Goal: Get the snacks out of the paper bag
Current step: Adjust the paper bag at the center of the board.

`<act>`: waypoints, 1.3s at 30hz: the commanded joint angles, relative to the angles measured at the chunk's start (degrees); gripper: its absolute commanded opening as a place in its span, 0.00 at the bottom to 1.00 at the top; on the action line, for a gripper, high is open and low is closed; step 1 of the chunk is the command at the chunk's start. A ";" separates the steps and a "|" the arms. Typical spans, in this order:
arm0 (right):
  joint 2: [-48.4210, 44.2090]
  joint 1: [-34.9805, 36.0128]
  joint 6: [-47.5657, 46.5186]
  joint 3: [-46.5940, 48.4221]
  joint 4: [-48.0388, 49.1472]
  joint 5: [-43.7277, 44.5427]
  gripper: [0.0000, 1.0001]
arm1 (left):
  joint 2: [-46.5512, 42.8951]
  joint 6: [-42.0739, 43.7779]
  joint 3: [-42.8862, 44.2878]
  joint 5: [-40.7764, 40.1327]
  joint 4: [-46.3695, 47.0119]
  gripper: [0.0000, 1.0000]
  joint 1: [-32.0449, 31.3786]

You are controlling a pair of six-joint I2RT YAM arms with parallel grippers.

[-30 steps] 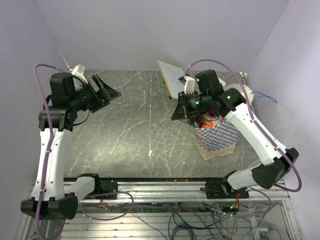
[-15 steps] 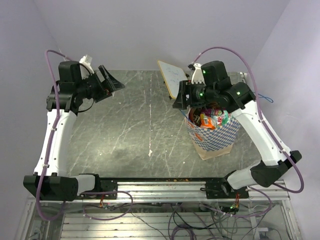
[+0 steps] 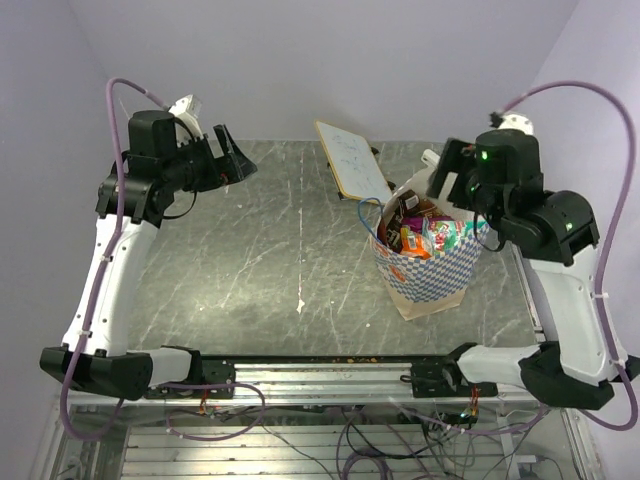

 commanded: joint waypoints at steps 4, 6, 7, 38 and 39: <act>3.76 -22.79 2.00 -2.87 -2.07 11.94 0.82 | 0.36 0.30 -0.08 0.73 0.03 0.98 0.38; 3.42 -28.93 0.68 -6.06 1.19 6.19 0.82 | 0.35 0.16 -0.27 1.04 -0.05 0.98 0.37; 3.47 -31.79 0.50 -7.24 2.00 3.68 0.83 | 0.35 0.13 -0.15 1.01 -0.05 0.98 0.33; 4.40 -66.12 22.58 -39.73 60.56 -57.05 0.47 | 0.86 10.81 4.39 -10.85 -2.55 0.99 -9.37; 4.98 -66.15 22.74 -39.61 61.53 -57.74 0.47 | 1.06 11.24 4.54 -11.51 -2.83 0.99 -10.06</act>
